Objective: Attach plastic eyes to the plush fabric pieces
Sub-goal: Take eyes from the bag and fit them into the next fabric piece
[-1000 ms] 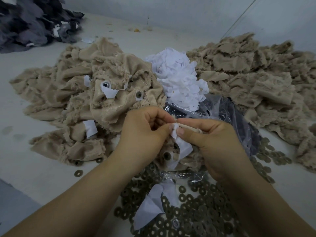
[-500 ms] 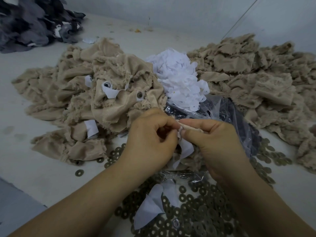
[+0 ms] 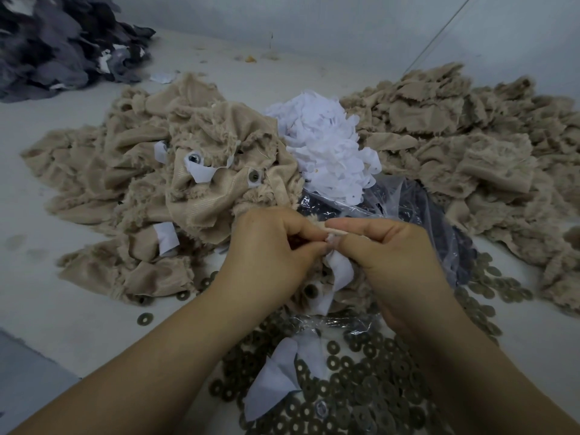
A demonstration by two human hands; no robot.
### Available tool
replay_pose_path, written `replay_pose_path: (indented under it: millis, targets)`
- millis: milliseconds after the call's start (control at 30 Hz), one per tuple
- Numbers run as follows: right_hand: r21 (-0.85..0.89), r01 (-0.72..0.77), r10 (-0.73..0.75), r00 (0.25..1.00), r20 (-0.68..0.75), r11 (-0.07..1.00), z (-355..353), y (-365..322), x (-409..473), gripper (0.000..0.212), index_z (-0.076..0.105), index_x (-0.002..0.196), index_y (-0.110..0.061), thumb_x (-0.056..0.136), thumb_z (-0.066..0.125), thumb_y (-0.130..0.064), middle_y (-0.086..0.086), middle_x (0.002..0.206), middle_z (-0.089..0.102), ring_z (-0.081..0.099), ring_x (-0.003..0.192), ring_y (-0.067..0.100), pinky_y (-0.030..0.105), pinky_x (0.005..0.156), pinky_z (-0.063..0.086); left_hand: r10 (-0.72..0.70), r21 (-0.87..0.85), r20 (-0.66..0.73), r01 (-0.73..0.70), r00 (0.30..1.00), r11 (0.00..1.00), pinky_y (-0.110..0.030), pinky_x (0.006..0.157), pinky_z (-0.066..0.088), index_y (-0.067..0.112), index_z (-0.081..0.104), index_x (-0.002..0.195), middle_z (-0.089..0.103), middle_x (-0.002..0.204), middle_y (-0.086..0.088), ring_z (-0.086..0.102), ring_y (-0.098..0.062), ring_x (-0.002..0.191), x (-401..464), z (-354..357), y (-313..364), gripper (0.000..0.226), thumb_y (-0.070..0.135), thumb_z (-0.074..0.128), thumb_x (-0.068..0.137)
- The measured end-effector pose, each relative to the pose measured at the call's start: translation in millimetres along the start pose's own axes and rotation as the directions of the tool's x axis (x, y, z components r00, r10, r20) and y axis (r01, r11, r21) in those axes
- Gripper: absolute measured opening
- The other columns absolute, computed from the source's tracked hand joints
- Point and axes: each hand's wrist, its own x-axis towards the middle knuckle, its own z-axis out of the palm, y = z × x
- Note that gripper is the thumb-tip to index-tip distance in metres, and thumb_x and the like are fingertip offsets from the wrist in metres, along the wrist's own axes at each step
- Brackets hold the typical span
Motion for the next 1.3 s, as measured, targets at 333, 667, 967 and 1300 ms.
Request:
replay_pose_path:
  millis: [333,667,967,1300]
  targets:
    - [-0.02,0.036,-0.035,0.999,0.023,0.999,-0.2,-4.0,-2.5,0.022,0.081,0.086,-0.024,0.081,0.077,-0.003,0.009,0.079,0.078,0.077,0.077,0.028,0.044,0.073,0.064,-0.239,-0.352,0.132,0.27,0.962,0.896,-0.04,0.075,0.061,0.008,0.078,0.081,0.075,0.076,-0.009,0.073,-0.029,0.077,-0.2,-7.7,8.5,0.013,-0.004,0.079,0.075]
    - [-0.034,0.12,-0.121,0.993,-0.011,0.992,2.5,-1.9,-3.2,0.025,0.081,0.079,-0.023,0.08,0.077,0.001,0.003,0.074,0.078,0.076,0.072,0.019,0.027,0.062,0.061,-0.378,-0.459,0.125,0.391,0.917,0.797,-0.046,0.079,0.06,0.01,0.076,0.067,0.073,0.076,-0.018,0.071,-0.038,0.079,-0.2,-0.1,7.2,0.026,-0.014,0.072,0.076]
    - [-0.044,0.078,-0.077,0.997,0.013,0.996,1.0,-1.9,-3.1,0.023,0.081,0.081,-0.025,0.081,0.078,-0.002,0.007,0.076,0.077,0.075,0.074,0.035,0.042,0.063,0.064,-0.16,-0.218,-0.023,0.151,0.987,0.964,-0.019,0.053,0.054,0.015,0.074,0.069,0.071,0.066,-0.001,0.064,-0.01,0.055,-4.7,6.4,6.7,0.025,-0.009,0.071,0.077]
    - [0.016,-0.026,0.026,1.0,-0.005,1.0,-3.6,-3.1,1.1,0.014,0.082,0.081,-0.024,0.075,0.085,-0.011,0.005,0.086,0.079,0.076,0.069,0.025,0.033,0.052,0.06,-0.36,0.557,0.618,-0.066,0.699,0.828,-0.013,0.053,0.045,0.02,0.072,0.067,0.067,0.066,0.009,0.06,-0.005,0.061,14.9,-40.3,-27.1,0.017,0.029,0.086,0.071]
